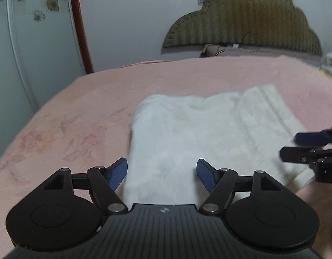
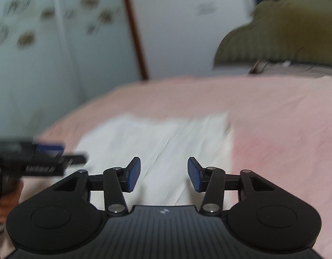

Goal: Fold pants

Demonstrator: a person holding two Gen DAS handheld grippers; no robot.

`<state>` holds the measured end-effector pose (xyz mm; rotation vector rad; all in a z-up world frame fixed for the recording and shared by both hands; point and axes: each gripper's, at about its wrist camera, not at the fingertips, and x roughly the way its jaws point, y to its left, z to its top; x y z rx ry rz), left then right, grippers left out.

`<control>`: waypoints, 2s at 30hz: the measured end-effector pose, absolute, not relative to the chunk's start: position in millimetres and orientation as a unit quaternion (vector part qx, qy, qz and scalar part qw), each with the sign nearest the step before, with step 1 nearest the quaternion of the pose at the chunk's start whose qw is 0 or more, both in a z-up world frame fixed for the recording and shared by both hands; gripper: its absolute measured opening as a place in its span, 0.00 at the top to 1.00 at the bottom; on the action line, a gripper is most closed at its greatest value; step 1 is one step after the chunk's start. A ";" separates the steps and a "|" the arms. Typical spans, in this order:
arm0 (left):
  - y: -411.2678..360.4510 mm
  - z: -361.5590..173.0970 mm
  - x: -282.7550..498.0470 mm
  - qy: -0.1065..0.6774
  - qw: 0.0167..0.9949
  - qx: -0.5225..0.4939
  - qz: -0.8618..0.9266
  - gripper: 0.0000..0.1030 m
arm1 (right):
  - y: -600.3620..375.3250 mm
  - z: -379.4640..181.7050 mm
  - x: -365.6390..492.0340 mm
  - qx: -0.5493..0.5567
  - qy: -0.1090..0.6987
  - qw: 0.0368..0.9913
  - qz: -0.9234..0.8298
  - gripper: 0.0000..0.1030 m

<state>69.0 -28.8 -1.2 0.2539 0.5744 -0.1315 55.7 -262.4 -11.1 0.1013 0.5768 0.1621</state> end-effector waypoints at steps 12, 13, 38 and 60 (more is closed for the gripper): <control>-23.7 -7.3 23.2 0.245 0.964 0.085 -0.057 0.11 | -243.7 29.8 -12.1 0.082 0.231 0.966 0.082 0.48; -24.1 -9.8 22.7 0.241 0.966 0.083 -0.053 0.09 | -242.2 39.1 -20.1 0.099 0.223 0.965 0.099 0.48; 21.9 -40.9 53.7 0.303 0.945 -0.092 -0.085 0.00 | -210.3 48.0 -38.5 0.277 0.163 0.930 0.180 0.23; 15.5 -37.3 54.4 0.304 0.945 -0.089 -0.083 0.00 | -206.5 -43.3 -11.7 0.099 0.286 0.953 0.007 0.05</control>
